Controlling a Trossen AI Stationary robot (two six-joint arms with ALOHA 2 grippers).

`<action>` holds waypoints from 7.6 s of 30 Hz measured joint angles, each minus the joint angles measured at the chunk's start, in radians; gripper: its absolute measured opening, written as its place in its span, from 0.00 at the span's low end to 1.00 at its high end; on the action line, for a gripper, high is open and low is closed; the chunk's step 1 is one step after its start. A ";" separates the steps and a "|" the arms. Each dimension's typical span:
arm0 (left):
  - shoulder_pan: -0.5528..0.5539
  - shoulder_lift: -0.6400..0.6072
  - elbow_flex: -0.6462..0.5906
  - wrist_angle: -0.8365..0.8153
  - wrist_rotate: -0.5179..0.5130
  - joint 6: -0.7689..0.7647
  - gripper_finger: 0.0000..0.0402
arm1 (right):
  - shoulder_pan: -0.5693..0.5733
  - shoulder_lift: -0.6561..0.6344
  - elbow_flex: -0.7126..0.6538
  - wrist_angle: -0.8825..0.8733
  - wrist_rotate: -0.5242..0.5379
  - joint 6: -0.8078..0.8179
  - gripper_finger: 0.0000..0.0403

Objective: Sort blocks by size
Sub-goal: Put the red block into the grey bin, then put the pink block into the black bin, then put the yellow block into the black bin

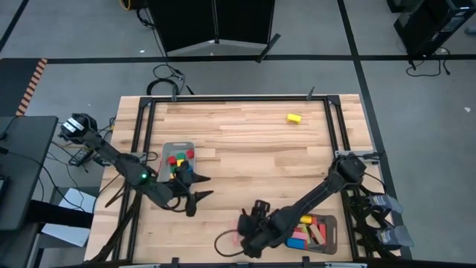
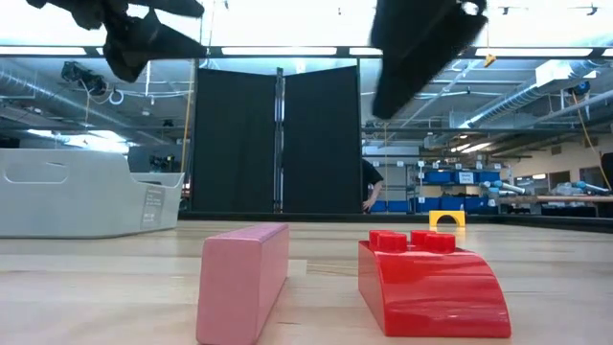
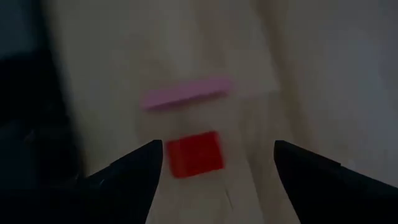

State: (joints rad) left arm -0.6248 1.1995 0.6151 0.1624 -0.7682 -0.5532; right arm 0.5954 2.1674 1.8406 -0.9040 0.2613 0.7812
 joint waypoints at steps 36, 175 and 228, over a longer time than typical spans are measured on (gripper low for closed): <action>-0.071 0.001 0.000 -0.007 -0.039 0.109 0.60 | 0.026 0.186 0.040 0.013 -0.009 0.879 0.77; 0.303 0.889 0.757 -0.181 0.840 1.168 0.15 | 0.070 -1.105 -0.988 1.323 0.854 -1.071 0.68; 0.508 0.359 0.310 0.422 0.839 0.586 0.36 | -0.763 -1.153 -0.987 0.393 0.274 -0.392 0.66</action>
State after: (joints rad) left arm -0.1166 1.5582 0.9253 0.5841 0.0713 0.0324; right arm -0.1674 1.0148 0.8532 -0.5112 0.5352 0.3890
